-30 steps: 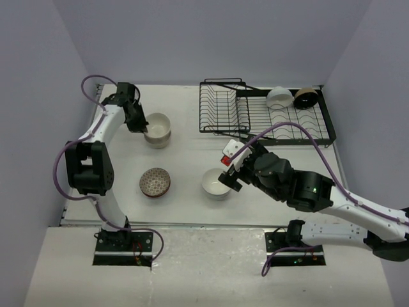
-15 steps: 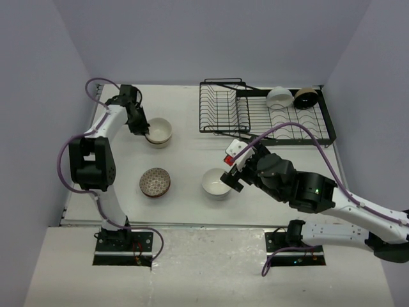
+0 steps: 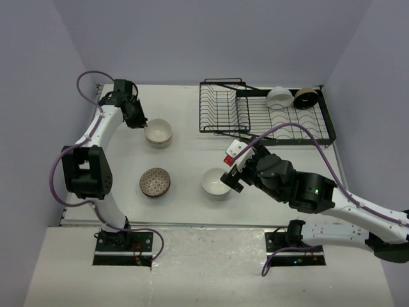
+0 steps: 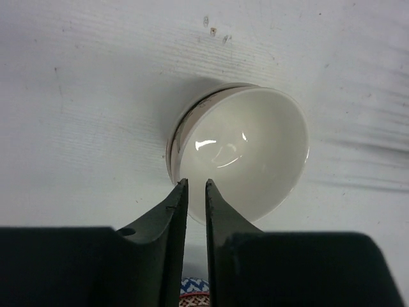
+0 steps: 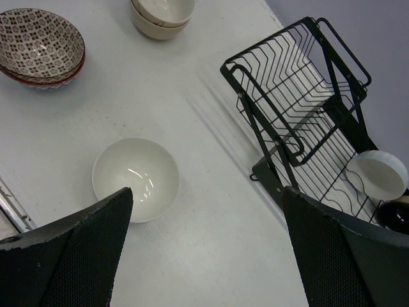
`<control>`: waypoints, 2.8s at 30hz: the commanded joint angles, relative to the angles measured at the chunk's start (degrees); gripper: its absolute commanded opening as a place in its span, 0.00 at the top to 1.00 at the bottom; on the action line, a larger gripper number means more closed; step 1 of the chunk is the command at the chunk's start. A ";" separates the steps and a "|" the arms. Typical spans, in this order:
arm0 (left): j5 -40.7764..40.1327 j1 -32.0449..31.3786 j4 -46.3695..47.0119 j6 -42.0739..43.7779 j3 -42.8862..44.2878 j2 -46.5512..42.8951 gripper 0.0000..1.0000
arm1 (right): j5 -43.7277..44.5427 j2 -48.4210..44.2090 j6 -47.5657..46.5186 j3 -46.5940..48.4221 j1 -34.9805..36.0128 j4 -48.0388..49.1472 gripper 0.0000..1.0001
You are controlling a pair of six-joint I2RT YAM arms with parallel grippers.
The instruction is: Unload the bowls from the dish rack
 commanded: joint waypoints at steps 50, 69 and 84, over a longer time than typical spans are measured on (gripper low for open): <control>-10.27 -9.79 11.74 -2.87 -21.68 -46.77 0.00 | -24.51 6.47 48.91 -8.25 -63.32 31.98 0.01; -21.53 -16.13 11.33 2.41 -39.32 -68.72 0.00 | -36.19 59.83 96.58 3.79 -85.89 73.29 0.06; -20.67 -16.57 11.94 3.02 -39.59 -67.14 0.00 | -32.84 75.32 92.47 16.71 -86.42 79.99 0.32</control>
